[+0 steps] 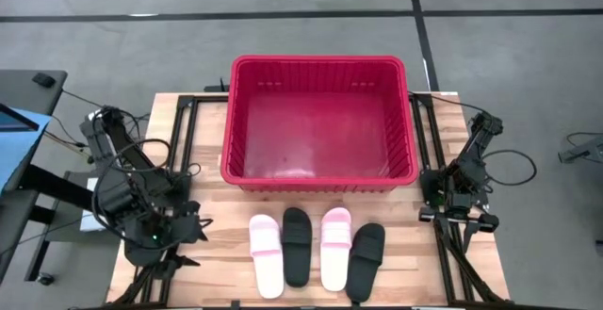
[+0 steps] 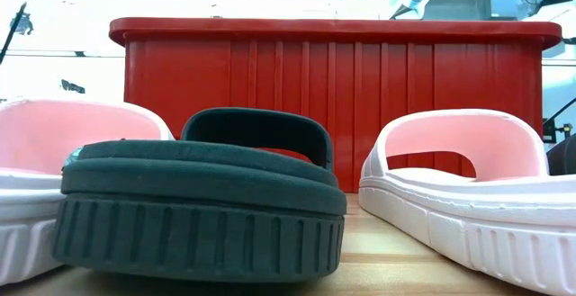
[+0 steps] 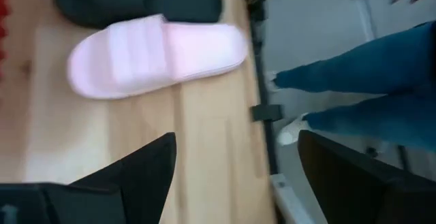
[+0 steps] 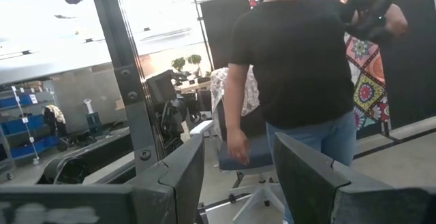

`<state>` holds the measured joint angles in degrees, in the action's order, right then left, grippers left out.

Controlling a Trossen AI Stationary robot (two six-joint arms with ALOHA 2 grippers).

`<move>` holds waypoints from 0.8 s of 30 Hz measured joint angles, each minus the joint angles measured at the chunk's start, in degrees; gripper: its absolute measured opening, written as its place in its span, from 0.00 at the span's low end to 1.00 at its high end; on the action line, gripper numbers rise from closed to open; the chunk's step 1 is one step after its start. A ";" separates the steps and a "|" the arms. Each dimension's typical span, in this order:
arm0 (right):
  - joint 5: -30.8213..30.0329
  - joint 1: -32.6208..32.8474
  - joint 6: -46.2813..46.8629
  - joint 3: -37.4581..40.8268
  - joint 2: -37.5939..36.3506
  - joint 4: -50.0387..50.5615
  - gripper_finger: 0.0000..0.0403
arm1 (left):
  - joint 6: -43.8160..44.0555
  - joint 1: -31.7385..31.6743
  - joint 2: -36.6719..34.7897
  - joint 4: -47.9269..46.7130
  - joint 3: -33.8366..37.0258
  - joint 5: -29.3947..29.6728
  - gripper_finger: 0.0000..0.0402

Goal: Pick and place slides into bin
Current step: Put the left pink slide into the red bin

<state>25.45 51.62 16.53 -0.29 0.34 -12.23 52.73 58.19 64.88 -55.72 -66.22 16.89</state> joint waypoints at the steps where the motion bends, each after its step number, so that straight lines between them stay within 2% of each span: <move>1: 0.00 0.00 -0.01 0.01 0.00 0.00 0.41 | 0.00 0.00 -0.02 -0.99 0.00 0.37 0.74; 5: 0.00 0.02 -0.01 0.01 0.01 0.00 0.41 | -0.72 0.00 0.40 -5.20 -0.02 3.24 0.74; 11: 0.00 0.02 -0.01 0.00 0.02 0.22 0.41 | -1.97 -0.65 6.61 -12.67 -0.02 2.32 0.74; 17: 0.00 0.02 -0.01 0.00 -0.01 0.22 0.41 | -4.76 -2.38 13.81 -3.81 0.00 0.74 0.74; 24: 0.00 0.01 0.00 0.00 -0.01 0.23 0.41 | -4.87 -5.71 19.52 5.58 -0.02 6.93 0.74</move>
<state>25.45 51.63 16.53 -0.29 0.34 -12.00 47.86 52.49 84.41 -50.14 -66.24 23.81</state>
